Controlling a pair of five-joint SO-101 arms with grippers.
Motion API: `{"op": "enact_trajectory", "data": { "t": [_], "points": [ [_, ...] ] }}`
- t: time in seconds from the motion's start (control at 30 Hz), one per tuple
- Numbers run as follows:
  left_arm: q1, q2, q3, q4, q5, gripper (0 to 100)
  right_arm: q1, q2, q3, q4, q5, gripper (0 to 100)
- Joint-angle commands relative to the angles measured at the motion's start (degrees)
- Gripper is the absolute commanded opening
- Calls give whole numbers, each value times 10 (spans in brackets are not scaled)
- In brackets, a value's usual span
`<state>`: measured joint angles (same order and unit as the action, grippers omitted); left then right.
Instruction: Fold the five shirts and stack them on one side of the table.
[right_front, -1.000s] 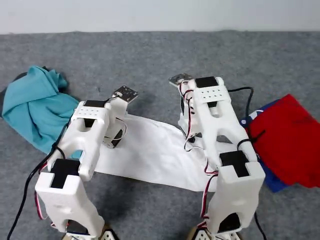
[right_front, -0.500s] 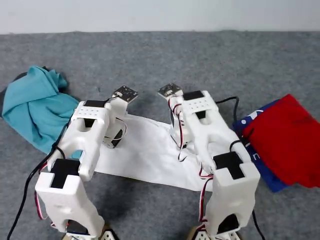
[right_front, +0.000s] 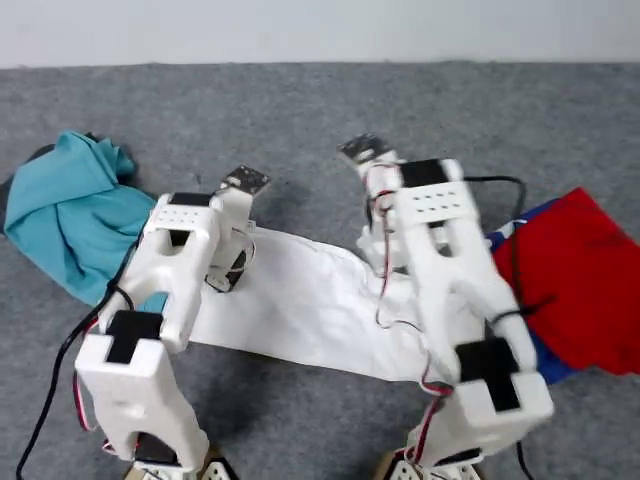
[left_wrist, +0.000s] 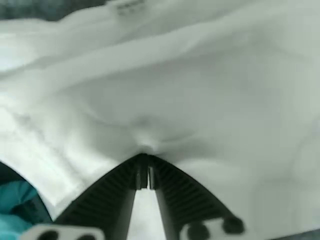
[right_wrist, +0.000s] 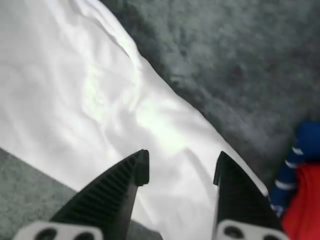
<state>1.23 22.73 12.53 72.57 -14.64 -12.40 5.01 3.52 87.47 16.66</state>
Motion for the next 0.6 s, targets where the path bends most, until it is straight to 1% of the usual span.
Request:
{"op": "enact_trajectory", "data": {
  "t": [0.0,0.07,0.17,0.23,0.37,0.57],
  "points": [
    [-33,2,-88,69,28,27,48,-60,-19,34,0,223],
    [-55,3,-107,103,25,92,70,-71,-18,37,0,223],
    [-91,2,-120,127,15,246,83,-78,-18,42,0,223],
    [-110,-4,-124,143,14,301,83,-79,-18,47,0,223],
    [-120,-18,-138,171,14,298,83,-75,-18,49,0,223],
    [-123,-34,-133,154,14,298,82,-75,-18,49,0,223]
  ]
}}
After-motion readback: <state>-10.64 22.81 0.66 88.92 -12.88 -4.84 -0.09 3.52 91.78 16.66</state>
